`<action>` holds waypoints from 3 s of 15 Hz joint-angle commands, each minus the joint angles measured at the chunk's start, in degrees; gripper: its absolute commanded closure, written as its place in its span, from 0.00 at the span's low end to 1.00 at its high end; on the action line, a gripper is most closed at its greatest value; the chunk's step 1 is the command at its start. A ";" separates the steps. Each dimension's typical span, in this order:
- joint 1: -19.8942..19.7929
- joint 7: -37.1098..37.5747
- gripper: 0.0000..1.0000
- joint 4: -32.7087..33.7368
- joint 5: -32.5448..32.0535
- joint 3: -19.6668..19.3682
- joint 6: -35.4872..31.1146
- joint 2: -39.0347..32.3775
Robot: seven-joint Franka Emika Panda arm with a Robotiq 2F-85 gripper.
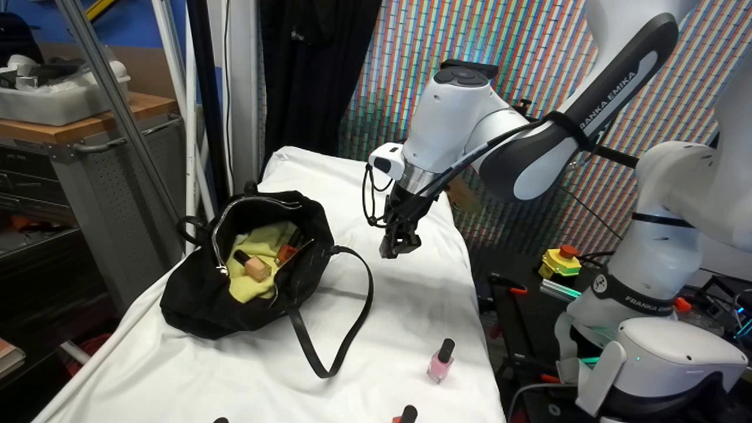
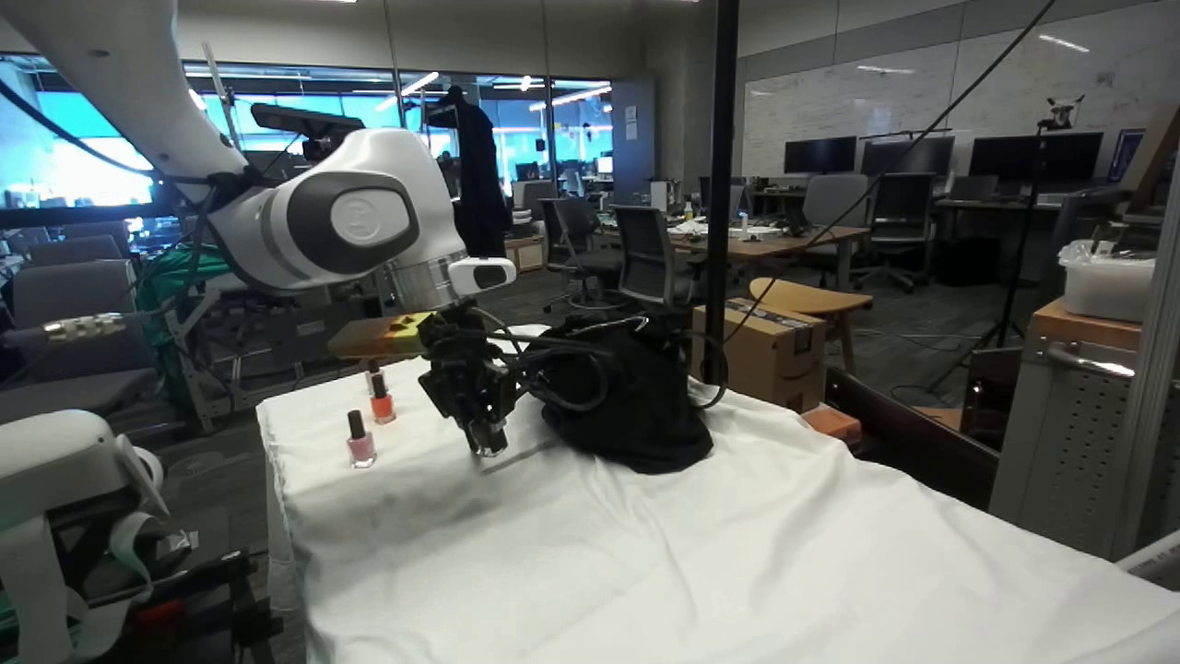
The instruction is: Put the nail polish bottles in the bag
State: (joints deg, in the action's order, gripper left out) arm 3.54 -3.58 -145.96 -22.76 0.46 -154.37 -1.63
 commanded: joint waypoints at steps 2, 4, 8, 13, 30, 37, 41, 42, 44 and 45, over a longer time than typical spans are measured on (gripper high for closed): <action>1.14 4.23 0.84 5.47 -1.67 2.50 6.41 2.12; 1.36 4.88 0.84 8.18 -1.56 3.33 8.13 1.49; 1.64 4.89 0.84 13.02 -1.85 4.12 9.87 -0.25; 2.32 3.99 0.84 19.93 -0.80 4.44 12.37 -4.67; 4.41 7.63 0.30 43.22 2.12 1.80 13.21 -22.38; 3.58 7.01 0.00 39.92 6.19 1.84 15.03 -19.00; 3.53 7.61 0.00 31.93 10.69 3.44 16.89 -12.08; 3.64 8.44 0.00 29.80 11.99 3.75 17.44 -10.17; 3.67 8.79 0.00 26.97 14.68 4.62 18.78 -7.33; 3.38 8.86 0.00 23.24 15.99 4.90 17.93 -4.73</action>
State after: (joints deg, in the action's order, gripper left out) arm 6.97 4.32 -114.32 -10.38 4.63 -136.59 -14.09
